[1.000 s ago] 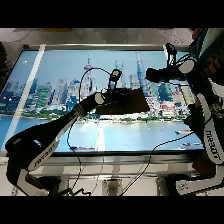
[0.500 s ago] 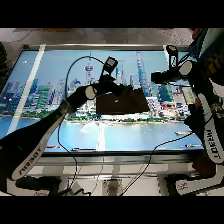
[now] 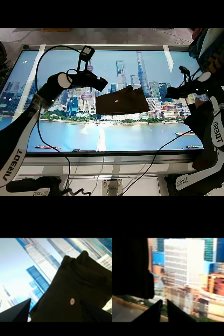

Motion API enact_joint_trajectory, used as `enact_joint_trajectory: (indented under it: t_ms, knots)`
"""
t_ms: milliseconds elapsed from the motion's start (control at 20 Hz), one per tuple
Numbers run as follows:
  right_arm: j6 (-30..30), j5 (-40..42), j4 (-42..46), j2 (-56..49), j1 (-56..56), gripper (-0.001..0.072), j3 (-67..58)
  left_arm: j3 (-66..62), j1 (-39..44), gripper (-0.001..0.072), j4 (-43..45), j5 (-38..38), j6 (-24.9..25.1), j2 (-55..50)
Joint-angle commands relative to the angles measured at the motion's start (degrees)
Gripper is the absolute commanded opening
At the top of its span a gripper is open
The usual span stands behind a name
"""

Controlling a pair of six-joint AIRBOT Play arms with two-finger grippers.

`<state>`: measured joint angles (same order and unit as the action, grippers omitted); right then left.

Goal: Fold the clothes and pants, and hang the long-sleeved shirts on hangers.

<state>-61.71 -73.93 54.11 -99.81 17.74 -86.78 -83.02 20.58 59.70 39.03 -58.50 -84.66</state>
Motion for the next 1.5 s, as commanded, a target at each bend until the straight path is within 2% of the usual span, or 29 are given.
enact_joint_trajectory:
  t_ms: [0, 50, 250, 400, 450, 800, 1050, 1250, 1300, 1450]
  knots:
    - [9.97, -1.51, -23.69, -3.74, 4.83, 0.0571, 6.43, -0.02, -2.49, 0.0706, 0.11, 4.72, -3.08, 0.42]
    - [7.87, 1.55, -23.47, -4.11, 4.28, 0.0685, 7.52, -0.02, -2.49, 0.0706, 0.13, 4.72, -3.08, 0.42]
    - [0.20, 10.27, -19.17, -6.10, -1.90, 0.0694, 8.22, -0.02, -2.47, 0.0706, 0.13, 4.74, -3.08, 0.31]
    - [-8.61, 14.91, -19.69, -8.28, -6.88, 0.0693, 8.13, -0.02, -2.47, 0.0706, 0.13, 4.79, -3.08, 0.31]
    - [-9.92, 15.06, -20.24, -8.90, -8.11, 0.0693, 8.09, -0.02, -2.47, 0.0706, 0.13, 4.79, -3.08, 0.31]
    - [-10.95, 13.49, -21.94, -9.64, -14.67, 0.0693, 7.74, -0.02, -2.47, 0.0706, 0.11, 4.79, -3.08, 0.31]
    - [-9.70, 8.66, -23.39, -9.64, -16.63, 0.0693, 7.74, -0.02, -2.47, 0.0706, 0.11, 4.79, -3.08, 0.31]
    - [-9.64, 12.26, -21.94, -9.64, -20.81, 0.0687, 7.74, -0.02, -2.47, 0.0706, 0.11, 5.09, -3.06, 0.31]
    - [-9.97, 14.29, -21.92, -9.64, -22.25, 0.0666, 7.74, 0.00, -2.47, 0.0706, 0.13, 5.29, -3.06, 0.31]
    - [-14.27, 21.64, -20.24, -9.64, -26.99, 0.0446, 7.74, 0.00, -2.47, 0.0706, 0.13, 5.66, -3.06, 0.31]
